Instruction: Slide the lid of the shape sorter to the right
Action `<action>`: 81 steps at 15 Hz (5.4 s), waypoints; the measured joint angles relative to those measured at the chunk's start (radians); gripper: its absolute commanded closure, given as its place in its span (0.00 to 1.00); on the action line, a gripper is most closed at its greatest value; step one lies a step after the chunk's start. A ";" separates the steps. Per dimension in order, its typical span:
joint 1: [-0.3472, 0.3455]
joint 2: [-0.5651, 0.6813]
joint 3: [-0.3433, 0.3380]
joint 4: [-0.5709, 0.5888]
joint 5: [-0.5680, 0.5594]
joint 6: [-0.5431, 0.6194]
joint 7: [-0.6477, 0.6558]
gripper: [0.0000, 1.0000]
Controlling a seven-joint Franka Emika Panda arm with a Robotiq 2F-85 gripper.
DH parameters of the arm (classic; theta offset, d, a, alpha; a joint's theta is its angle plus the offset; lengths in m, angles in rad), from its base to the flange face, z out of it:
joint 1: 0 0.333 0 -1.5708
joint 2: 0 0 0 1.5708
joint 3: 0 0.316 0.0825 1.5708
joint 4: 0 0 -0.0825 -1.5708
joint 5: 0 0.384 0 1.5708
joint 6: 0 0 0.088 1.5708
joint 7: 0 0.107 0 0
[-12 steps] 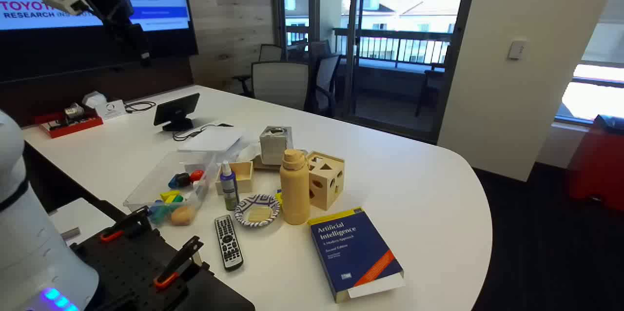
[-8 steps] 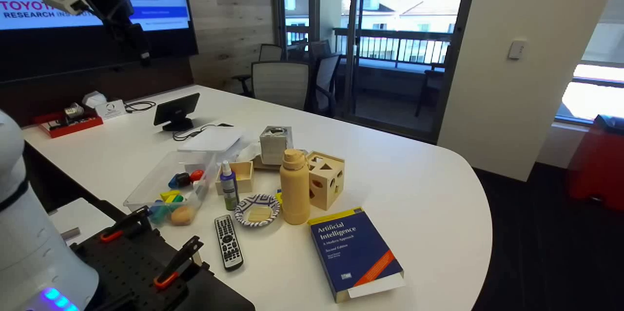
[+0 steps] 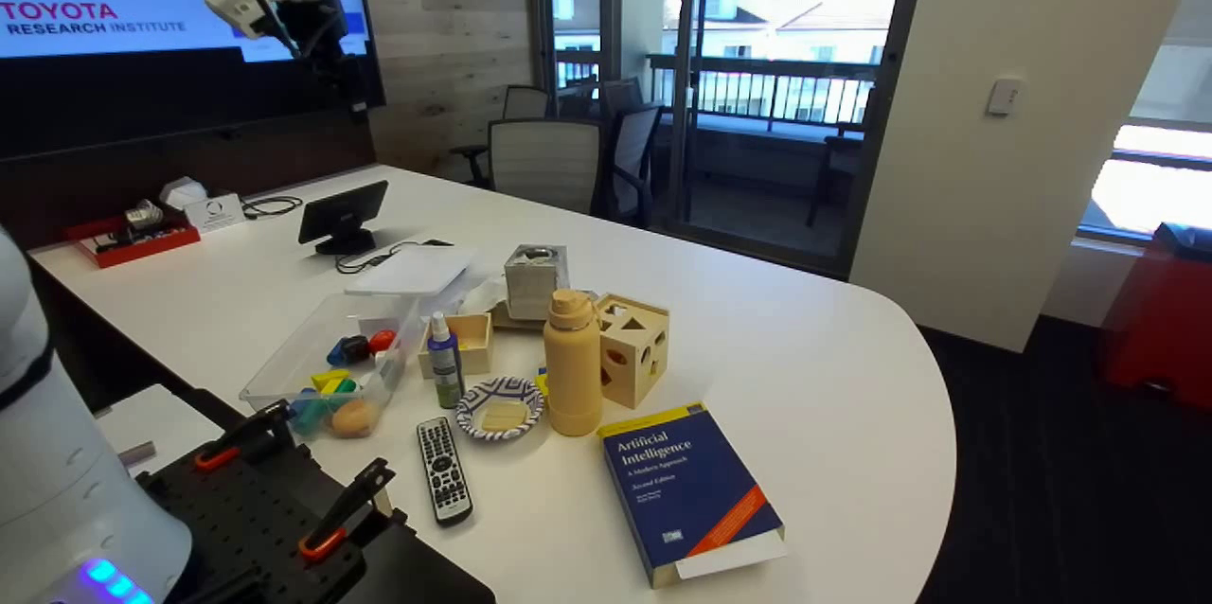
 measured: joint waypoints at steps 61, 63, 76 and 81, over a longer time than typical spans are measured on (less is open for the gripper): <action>-0.088 1.467 -0.440 1.203 -0.137 -0.209 1.020 0.00; -0.088 1.471 -0.440 1.211 -0.151 -0.215 1.036 0.00; -0.093 1.491 -0.454 1.240 -0.179 -0.232 1.053 0.00; -0.093 1.503 -0.470 1.247 -0.179 -0.232 1.054 0.00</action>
